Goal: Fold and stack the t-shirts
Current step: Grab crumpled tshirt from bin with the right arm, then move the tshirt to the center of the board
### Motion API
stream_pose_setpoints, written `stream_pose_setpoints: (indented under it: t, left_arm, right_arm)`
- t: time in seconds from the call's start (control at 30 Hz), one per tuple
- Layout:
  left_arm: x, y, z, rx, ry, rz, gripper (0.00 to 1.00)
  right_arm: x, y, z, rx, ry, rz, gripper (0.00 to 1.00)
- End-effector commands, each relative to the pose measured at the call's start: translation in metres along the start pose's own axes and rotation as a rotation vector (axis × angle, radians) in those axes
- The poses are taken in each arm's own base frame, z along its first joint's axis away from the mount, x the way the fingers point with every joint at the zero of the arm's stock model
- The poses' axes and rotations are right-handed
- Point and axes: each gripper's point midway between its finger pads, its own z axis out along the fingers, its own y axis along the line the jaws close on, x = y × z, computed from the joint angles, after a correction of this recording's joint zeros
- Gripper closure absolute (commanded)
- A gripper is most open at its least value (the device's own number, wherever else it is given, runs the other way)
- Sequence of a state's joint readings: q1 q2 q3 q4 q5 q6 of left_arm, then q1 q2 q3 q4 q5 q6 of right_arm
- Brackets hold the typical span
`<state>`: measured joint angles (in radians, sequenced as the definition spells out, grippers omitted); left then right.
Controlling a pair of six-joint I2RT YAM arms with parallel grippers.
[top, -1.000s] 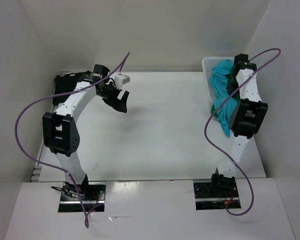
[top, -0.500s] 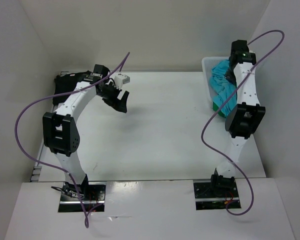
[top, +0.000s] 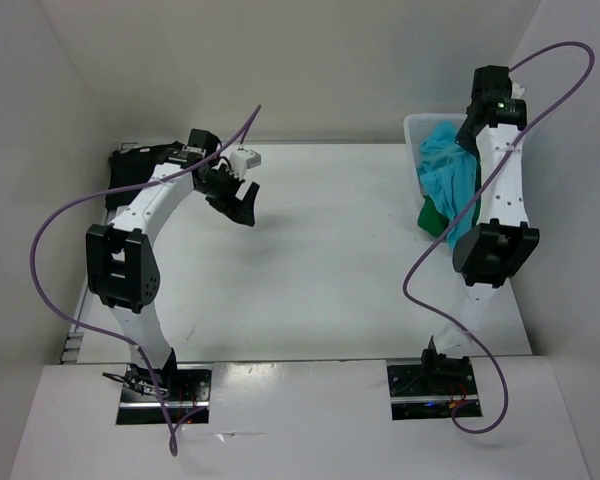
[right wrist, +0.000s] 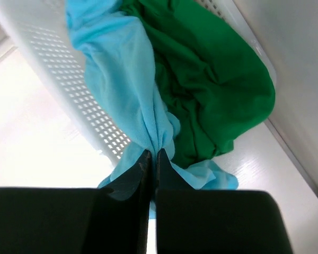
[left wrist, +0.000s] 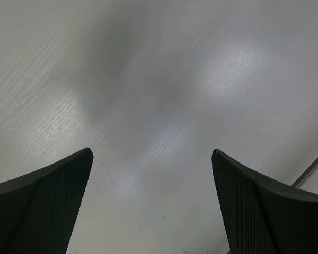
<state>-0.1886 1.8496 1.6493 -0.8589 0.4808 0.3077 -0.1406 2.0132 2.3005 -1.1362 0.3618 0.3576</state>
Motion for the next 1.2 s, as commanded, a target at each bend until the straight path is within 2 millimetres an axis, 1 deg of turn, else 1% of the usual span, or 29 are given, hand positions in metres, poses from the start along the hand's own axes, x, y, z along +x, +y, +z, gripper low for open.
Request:
stream_pose_setpoints:
  t: [0.0,0.07,0.1,0.17,0.2,0.23,0.27,0.3,0.37,0.4,0.43,0.5,0.53,0.57,0.63,0.67,0.7,0.73,0.77,0.8,0.87,0.9,0.93,0.97,1.0,1.03,1.1,1.13,1.17]
  left_arm:
    - [-0.012,-0.008,-0.008,0.013,-0.045,0.022,0.01]
    - [-0.016,-0.007,-0.012,0.000,-0.050,0.027,0.01]
    - [-0.018,-0.006,-0.016,-0.012,-0.054,0.032,0.01]
    - [-0.023,-0.007,-0.021,-0.019,-0.071,0.042,0.01]
    - [-0.023,-0.007,-0.021,-0.019,-0.072,0.042,0.01]
    - [-0.027,-0.007,-0.024,-0.023,-0.081,0.048,0.01]
    - [-0.028,-0.004,-0.029,-0.033,-0.092,0.043,0.01]
    - [-0.032,0.001,-0.035,-0.047,-0.108,0.041,0.01]
    - [-0.043,0.008,-0.053,-0.082,-0.142,0.046,0.01]
    - [-0.047,0.018,-0.063,-0.113,-0.163,0.029,0.01]
    - [-0.057,0.019,-0.080,-0.136,-0.198,0.039,0.01]
    - [-0.064,0.026,-0.100,-0.169,-0.236,0.027,0.01]
    - [-0.064,0.033,-0.115,-0.196,-0.256,0.003,0.01]
    - [-0.065,0.039,-0.122,-0.220,-0.267,-0.002,0.01]
    - [-0.067,0.048,-0.152,-0.284,-0.316,-0.021,0.01]
    - [-0.065,0.052,-0.160,-0.300,-0.327,-0.027,0.01]
    - [-0.059,0.054,-0.162,-0.306,-0.325,-0.053,0.01]
    - [-0.055,0.060,-0.174,-0.345,-0.339,-0.062,0.01]
    - [-0.050,0.065,-0.179,-0.378,-0.338,-0.071,0.01]
    - [-0.044,0.068,-0.181,-0.393,-0.331,-0.084,0.01]
    - [-0.032,0.072,-0.183,-0.435,-0.315,-0.089,0.01]
    - [-0.027,0.069,-0.186,-0.447,-0.310,-0.080,0.01]
    - [-0.025,0.070,-0.185,-0.456,-0.308,-0.082,0.01]
    - [-0.013,0.073,-0.176,-0.453,-0.273,-0.093,0.01]
    - [-0.010,0.072,-0.178,-0.463,-0.268,-0.083,0.01]
    - [-0.006,0.071,-0.178,-0.469,-0.260,-0.088,0.01]
    - [0.010,0.076,-0.173,-0.499,-0.210,-0.090,0.01]
    - [0.015,0.079,-0.170,-0.509,-0.191,-0.100,0.01]
    - [0.021,0.080,-0.173,-0.534,-0.178,-0.106,0.01]
  right_arm:
    - [-0.059,0.012,-0.093,-0.160,-0.233,0.065,1.00]
    - [-0.078,0.015,-0.140,-0.243,-0.327,0.083,1.00]
    - [-0.081,0.026,-0.160,-0.309,-0.361,0.065,1.00]
    - [-0.100,0.031,-0.218,-0.418,-0.487,0.071,1.00]
    - [-0.099,0.047,-0.245,-0.515,-0.517,0.045,1.00]
    - [-0.103,0.052,-0.268,-0.583,-0.557,0.034,1.00]
    - [-0.113,0.055,-0.301,-0.673,-0.627,0.042,1.00]
    - [-0.107,0.067,-0.331,-0.822,-0.639,-0.004,1.00]
    - [-0.103,0.079,-0.370,-0.982,-0.683,-0.061,1.00]
    - [-0.084,0.099,-0.391,-1.107,-0.661,-0.135,1.00]
    - [-0.074,0.105,-0.408,-1.159,-0.680,-0.182,1.00]
    - [-0.049,0.123,-0.429,-1.246,-0.660,-0.258,1.00]
    - [-0.025,0.141,-0.443,-1.288,-0.635,-0.308,1.00]
    - [-0.010,0.147,-0.446,-1.284,-0.608,-0.332,1.00]
    - [0.023,0.172,-0.433,-1.229,-0.526,-0.379,1.00]
    - [0.032,0.177,-0.424,-1.205,-0.485,-0.380,1.00]
    - [0.049,0.189,-0.401,-1.174,-0.409,-0.409,0.99]
    - [0.054,0.192,-0.380,-1.126,-0.365,-0.400,0.98]
    - [0.059,0.195,-0.371,-1.122,-0.328,-0.379,0.95]
    - [0.075,0.204,-0.347,-1.108,-0.282,-0.388,0.90]
    - [0.084,0.206,-0.313,-1.077,-0.239,-0.361,0.59]
    - [0.101,0.210,-0.279,-1.033,-0.192,-0.359,0.33]
    - [0.099,0.204,-0.254,-0.982,-0.166,-0.332,0.24]
    - [0.102,0.199,-0.237,-0.934,-0.148,-0.320,0.21]
    - [0.116,0.197,-0.212,-0.866,-0.113,-0.335,0.15]
    - [0.119,0.192,-0.197,-0.797,-0.112,-0.336,0.15]
    - [0.141,0.198,-0.187,-0.749,-0.101,-0.421,0.14]
    - [0.154,0.202,-0.191,-0.746,-0.108,-0.470,0.14]
    - [0.189,0.220,-0.209,-0.777,-0.118,-0.602,0.14]
